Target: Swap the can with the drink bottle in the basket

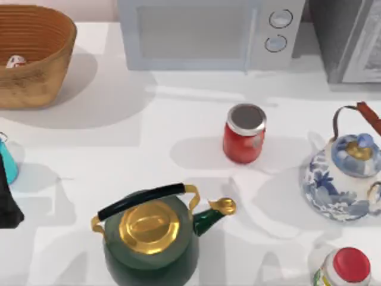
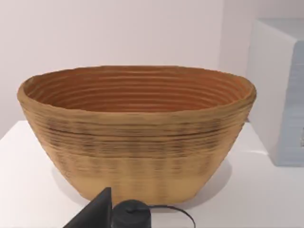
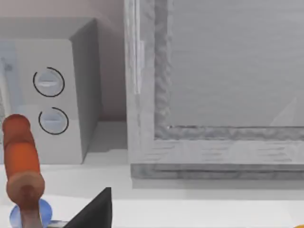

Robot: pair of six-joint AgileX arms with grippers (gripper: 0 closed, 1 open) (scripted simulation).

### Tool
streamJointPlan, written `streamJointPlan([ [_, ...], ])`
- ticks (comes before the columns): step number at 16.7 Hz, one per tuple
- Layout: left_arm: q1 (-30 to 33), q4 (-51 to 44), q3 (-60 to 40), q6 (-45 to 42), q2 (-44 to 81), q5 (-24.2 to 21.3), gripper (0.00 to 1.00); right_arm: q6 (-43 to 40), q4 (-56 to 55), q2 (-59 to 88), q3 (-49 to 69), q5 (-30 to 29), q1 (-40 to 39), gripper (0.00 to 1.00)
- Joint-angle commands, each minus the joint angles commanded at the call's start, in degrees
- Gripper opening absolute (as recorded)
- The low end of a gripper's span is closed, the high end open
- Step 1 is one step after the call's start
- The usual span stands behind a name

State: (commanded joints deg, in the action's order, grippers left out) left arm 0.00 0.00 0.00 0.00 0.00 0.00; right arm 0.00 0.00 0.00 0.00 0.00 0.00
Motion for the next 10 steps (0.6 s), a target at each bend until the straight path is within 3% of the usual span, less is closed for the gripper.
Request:
streamJointPlan([
  [5,-0.1,-1.9,-2.3,0.4,3.1,-0.2,1.0,0.0,0.0,0.0,0.0,0.0,0.0,1.0],
  [10,-0.3,-9.9,-16.2,1.3,20.1,-1.1,1.0,0.0,0.0,0.0,0.0,0.0,0.0,1.0],
])
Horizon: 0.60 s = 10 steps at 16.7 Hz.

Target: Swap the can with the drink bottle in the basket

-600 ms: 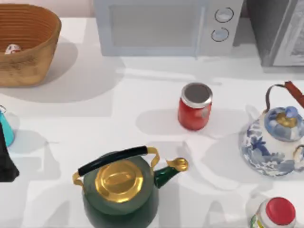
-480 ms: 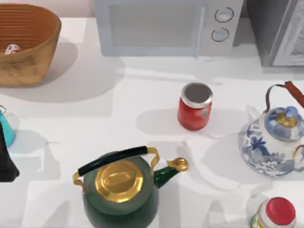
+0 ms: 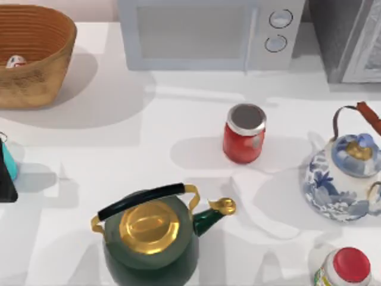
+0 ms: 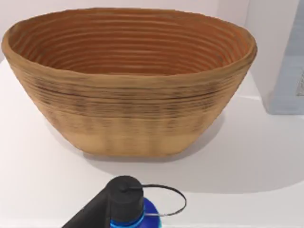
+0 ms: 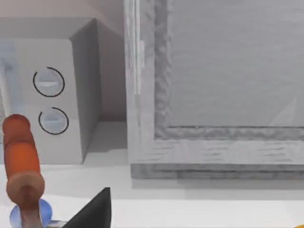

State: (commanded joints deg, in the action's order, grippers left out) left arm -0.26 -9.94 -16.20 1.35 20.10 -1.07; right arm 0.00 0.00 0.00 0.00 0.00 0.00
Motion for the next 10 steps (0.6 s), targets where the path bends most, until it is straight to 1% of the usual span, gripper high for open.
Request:
streamJointPlan([
  [4,-0.2,-8.4,-18.2,0.4,21.6,-1.0,1.0,0.0,0.0,0.0,0.0,0.0,0.0,1.0],
  [10,-1.0,-23.1,-50.5,0.0,57.9,-2.4,1.0,0.0,0.0,0.0,0.0,0.0,0.0,1.0],
])
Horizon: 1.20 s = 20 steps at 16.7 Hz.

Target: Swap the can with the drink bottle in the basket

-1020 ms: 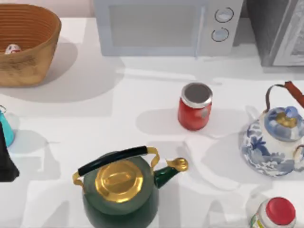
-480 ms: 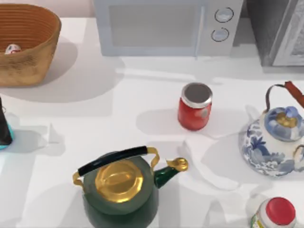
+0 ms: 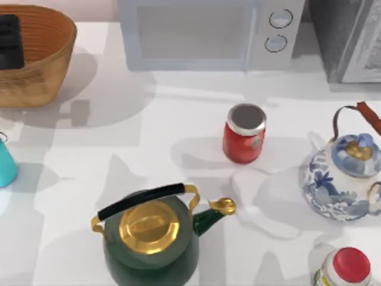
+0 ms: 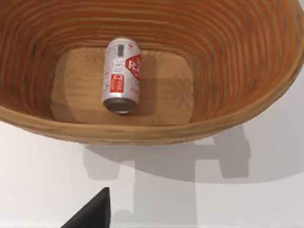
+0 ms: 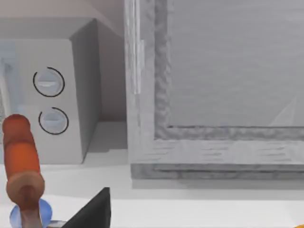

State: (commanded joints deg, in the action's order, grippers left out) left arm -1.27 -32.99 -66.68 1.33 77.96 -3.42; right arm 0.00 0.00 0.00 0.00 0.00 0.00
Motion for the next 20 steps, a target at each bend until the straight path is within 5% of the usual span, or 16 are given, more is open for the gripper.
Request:
streamJointPlan([
  [11,-2.8,-26.5,-51.1,-3.9,48.7,-1.2,1.0,0.0,0.0,0.0,0.0,0.0,0.0,1.0],
  [20,-4.5,-40.0,-72.9,-8.1,66.7,-1.4,1.0,0.0,0.0,0.0,0.0,0.0,0.0,1.0],
])
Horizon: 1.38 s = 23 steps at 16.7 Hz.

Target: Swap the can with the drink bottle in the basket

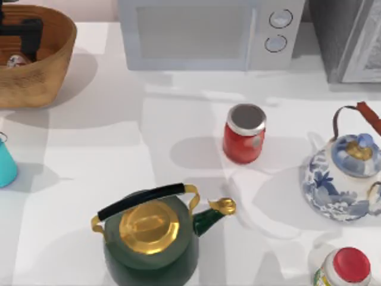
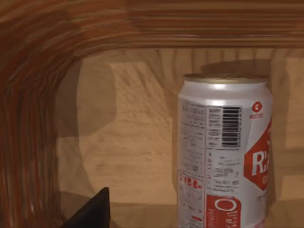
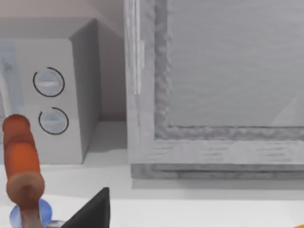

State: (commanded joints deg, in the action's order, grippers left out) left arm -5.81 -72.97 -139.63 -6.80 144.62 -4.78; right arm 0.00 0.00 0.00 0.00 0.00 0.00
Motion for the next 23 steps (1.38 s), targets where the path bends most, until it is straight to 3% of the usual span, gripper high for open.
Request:
streamJointPlan([
  [9,0.1,-0.8,-1.4,-0.3,1.3,0.0,1.0,0.0,0.0,0.0,0.0,0.0,0.0,1.0],
  [15,0.3,8.3,4.4,0.0,4.5,0.0,1.0,0.0,0.0,0.0,0.0,0.0,0.0,1.0],
  [20,0.3,9.2,5.1,0.0,4.8,0.0,1.0,0.0,0.0,0.0,0.0,0.0,0.0,1.0],
  [23,0.3,9.2,5.1,0.0,4.8,0.0,0.77,0.0,0.0,0.0,0.0,0.0,0.0,1.0],
])
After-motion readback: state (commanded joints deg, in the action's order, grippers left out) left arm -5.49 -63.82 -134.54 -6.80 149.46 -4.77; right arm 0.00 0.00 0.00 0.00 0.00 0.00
